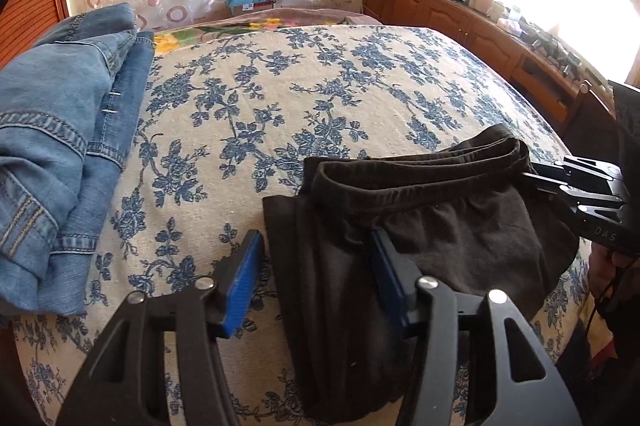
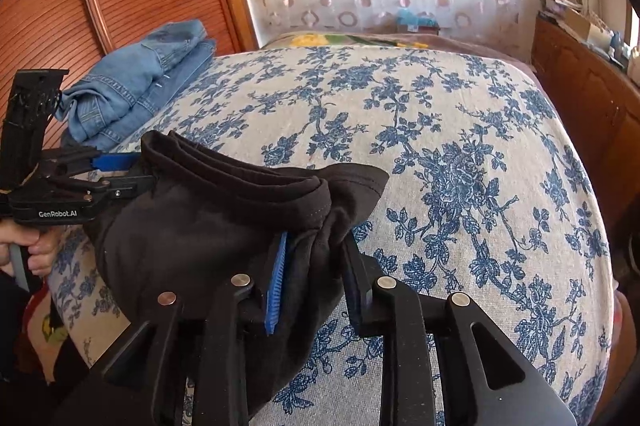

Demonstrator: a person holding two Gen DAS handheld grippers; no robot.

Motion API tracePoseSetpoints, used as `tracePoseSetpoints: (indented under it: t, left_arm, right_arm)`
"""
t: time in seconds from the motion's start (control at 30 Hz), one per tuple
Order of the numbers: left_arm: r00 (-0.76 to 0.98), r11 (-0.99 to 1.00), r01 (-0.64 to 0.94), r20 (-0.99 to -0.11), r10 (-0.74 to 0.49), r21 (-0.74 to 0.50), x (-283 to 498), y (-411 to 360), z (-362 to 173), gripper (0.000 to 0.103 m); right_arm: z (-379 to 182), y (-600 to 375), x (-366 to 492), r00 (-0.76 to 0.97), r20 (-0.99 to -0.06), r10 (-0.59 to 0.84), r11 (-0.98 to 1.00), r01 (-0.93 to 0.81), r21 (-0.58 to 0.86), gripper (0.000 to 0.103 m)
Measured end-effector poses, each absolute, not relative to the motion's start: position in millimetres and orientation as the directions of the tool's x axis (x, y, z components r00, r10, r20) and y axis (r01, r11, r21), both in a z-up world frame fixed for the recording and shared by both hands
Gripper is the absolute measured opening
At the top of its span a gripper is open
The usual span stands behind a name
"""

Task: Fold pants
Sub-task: 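Grasp the edge of the folded shorts with the right tool, then close the left tool on the black shorts bundle beside the right tool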

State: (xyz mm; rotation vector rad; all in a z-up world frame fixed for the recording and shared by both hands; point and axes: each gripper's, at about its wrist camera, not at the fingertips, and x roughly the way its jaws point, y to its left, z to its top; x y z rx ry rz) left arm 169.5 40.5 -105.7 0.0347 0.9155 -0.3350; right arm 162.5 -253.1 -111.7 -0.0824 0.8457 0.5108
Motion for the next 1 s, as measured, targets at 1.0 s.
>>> tracePoseSetpoints:
  t: [1.0]
  left_arm:
    - [0.609,0.921,0.349,-0.705,-0.364,-0.174,143,29,-79,0.011]
  right_arm:
    - [-114,-257,164,0.538,-0.739,0.407,0.879,-0.452,0.155,0.036]
